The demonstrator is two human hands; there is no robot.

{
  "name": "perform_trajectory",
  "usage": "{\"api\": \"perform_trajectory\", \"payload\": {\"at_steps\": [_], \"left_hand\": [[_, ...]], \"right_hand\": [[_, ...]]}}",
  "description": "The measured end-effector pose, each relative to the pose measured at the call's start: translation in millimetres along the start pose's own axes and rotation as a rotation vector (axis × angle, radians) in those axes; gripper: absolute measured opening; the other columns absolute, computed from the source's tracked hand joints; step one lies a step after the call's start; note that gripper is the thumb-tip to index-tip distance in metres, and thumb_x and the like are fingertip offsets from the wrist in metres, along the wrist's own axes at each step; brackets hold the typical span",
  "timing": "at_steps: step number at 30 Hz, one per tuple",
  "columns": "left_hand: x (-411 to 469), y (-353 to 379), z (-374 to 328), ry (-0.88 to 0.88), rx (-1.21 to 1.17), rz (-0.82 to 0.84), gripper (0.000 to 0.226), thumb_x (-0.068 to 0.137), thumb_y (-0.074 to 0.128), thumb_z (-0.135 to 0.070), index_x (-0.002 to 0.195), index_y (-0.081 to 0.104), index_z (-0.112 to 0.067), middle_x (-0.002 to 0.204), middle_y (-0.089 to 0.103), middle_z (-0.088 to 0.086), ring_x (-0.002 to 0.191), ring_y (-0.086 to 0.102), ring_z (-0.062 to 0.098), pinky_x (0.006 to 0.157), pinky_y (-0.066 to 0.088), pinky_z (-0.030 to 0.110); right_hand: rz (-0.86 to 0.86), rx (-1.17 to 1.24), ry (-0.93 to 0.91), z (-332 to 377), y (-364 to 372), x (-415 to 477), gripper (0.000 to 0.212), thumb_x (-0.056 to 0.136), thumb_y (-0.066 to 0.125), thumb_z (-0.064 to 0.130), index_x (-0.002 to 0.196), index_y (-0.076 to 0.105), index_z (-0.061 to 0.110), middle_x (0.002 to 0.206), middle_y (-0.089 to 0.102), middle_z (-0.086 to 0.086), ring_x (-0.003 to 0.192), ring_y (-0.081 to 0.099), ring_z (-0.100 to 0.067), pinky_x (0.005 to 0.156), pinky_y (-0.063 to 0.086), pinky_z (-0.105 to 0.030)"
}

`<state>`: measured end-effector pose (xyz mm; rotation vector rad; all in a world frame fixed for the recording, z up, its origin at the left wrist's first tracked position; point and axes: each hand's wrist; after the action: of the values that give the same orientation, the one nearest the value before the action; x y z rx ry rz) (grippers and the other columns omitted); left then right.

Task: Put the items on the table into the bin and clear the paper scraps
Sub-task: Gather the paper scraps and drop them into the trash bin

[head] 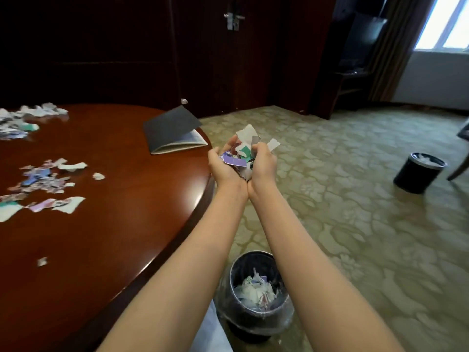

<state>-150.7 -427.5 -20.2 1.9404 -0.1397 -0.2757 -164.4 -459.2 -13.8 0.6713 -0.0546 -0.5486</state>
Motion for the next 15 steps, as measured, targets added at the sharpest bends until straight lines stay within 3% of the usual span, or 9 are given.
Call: {"api": "perform_trajectory", "payload": {"at_steps": [7,11,15], "left_hand": [[18,-30,62,-0.128,0.039,-0.085,0.04,0.094,0.031,-0.029,0.076,0.059,-0.008,0.06,0.067,0.011,0.071,0.059,0.025,0.071,0.047,0.032],[26,-56,91,-0.204,0.07,-0.162,0.042,0.095,0.027,-0.031,0.08,0.059,-0.008,0.077,0.065,0.014,0.074,0.058,0.026,0.071,0.046,0.032],[34,-81,114,-0.25,0.092,-0.219,0.042,0.095,0.027,-0.03,0.076,0.058,-0.009,0.053,0.066,0.009,0.067,0.058,0.024,0.063,0.047,0.029]], "right_hand": [[-0.179,0.017,0.045,-16,-63,27,0.026,0.087,0.036,-0.001,0.066,0.049,0.005,0.063,0.052,-0.007,0.052,0.051,-0.017,0.044,0.044,-0.019],[-0.272,0.023,0.097,-33,-96,42,0.024,0.086,0.037,-0.002,0.067,0.049,0.005,0.064,0.052,-0.008,0.051,0.051,-0.017,0.043,0.044,-0.019],[-0.349,0.015,0.138,-50,-124,52,0.026,0.087,0.036,-0.003,0.066,0.048,0.006,0.061,0.05,-0.007,0.038,0.052,-0.01,0.038,0.041,-0.015]]}}
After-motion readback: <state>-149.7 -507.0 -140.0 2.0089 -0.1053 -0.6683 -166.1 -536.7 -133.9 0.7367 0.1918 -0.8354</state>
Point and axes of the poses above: each hand's wrist, its own x-axis towards the middle knuckle, its own y-axis out of the palm, z = x × y
